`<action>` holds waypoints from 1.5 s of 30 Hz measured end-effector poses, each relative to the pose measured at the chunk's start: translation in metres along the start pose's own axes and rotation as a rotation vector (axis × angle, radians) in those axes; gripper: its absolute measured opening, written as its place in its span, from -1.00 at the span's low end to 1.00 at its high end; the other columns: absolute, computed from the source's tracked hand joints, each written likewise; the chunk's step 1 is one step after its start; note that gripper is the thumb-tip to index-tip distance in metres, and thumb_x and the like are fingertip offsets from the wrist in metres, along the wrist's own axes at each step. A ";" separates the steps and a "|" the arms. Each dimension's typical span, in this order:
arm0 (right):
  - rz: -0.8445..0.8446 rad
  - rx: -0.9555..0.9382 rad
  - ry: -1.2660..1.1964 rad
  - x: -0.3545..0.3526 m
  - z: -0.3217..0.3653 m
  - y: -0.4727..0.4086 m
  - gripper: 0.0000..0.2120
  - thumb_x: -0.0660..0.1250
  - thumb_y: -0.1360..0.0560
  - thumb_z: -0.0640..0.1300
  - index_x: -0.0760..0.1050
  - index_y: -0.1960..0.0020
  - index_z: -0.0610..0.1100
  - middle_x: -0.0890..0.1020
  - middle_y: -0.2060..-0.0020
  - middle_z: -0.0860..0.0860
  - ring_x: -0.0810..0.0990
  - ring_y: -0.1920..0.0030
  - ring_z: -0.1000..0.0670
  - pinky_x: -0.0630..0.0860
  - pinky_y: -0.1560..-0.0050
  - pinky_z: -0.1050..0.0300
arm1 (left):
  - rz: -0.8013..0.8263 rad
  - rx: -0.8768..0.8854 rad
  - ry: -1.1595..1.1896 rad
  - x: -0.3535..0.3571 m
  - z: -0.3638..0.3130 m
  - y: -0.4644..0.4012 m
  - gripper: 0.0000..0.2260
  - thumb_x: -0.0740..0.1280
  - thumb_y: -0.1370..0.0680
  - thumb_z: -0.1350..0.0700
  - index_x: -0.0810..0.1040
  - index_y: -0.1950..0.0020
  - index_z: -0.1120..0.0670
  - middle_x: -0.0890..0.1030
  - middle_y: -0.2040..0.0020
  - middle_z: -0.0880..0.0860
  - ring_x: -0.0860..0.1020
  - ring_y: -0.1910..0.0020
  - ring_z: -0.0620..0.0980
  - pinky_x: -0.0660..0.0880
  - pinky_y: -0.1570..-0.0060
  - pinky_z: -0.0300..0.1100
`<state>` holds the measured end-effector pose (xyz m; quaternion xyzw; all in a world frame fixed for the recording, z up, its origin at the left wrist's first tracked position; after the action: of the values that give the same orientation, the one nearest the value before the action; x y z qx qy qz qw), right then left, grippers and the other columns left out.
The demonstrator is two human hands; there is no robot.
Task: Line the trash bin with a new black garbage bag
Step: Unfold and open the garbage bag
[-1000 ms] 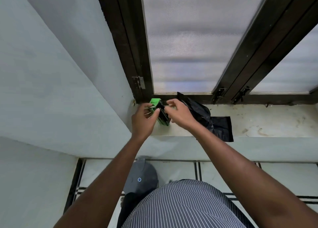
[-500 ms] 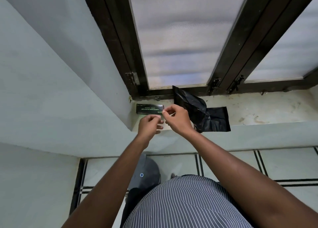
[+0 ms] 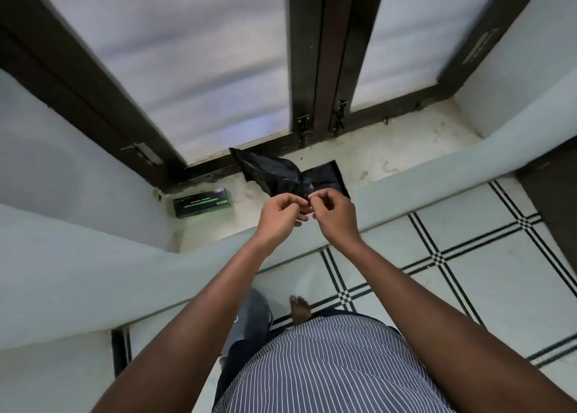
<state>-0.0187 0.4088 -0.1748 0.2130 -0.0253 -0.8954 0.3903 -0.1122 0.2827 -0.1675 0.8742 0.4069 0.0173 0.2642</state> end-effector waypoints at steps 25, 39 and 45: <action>0.286 0.056 -0.028 -0.024 0.001 0.029 -0.80 0.64 -0.52 -0.04 0.74 0.22 -0.09 0.73 0.33 0.09 0.68 0.30 0.11 0.55 0.17 0.18 | -0.087 0.065 0.038 -0.003 0.029 0.048 -0.77 0.53 -0.56 0.24 0.50 -0.09 0.14 0.68 0.03 0.13 0.72 0.01 0.18 0.70 -0.01 0.04; 0.493 -0.004 -0.332 0.006 0.066 0.271 -0.32 0.59 -0.50 0.12 0.54 0.02 -0.56 0.60 0.28 -0.23 0.55 0.33 -0.07 0.48 0.29 0.06 | -0.154 0.301 0.125 -0.056 0.047 0.322 -0.87 0.56 -0.56 0.17 0.71 -0.08 0.13 0.79 0.06 0.07 0.77 0.05 0.02 0.72 0.11 -0.04; 0.317 -0.005 -0.269 0.006 0.060 0.340 -0.42 0.46 -0.63 0.19 0.61 0.07 -0.39 0.65 0.27 -0.14 0.58 0.31 -0.04 0.56 0.22 0.10 | -0.266 0.171 0.445 -0.086 0.099 0.394 -0.91 0.41 -0.65 0.27 0.72 -0.07 0.17 0.77 0.10 0.09 0.73 0.11 0.03 0.67 0.02 -0.05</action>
<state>0.1871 0.1613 -0.0503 0.0840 -0.1080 -0.8432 0.5200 0.1311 -0.0325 -0.0493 0.8070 0.5661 0.1394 0.0934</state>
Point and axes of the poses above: each hand's wrist, its own y-axis away from the middle knuckle, its own x-axis out of the palm, z = x × y, the point moved 6 cm from there along -y, towards the middle knuckle
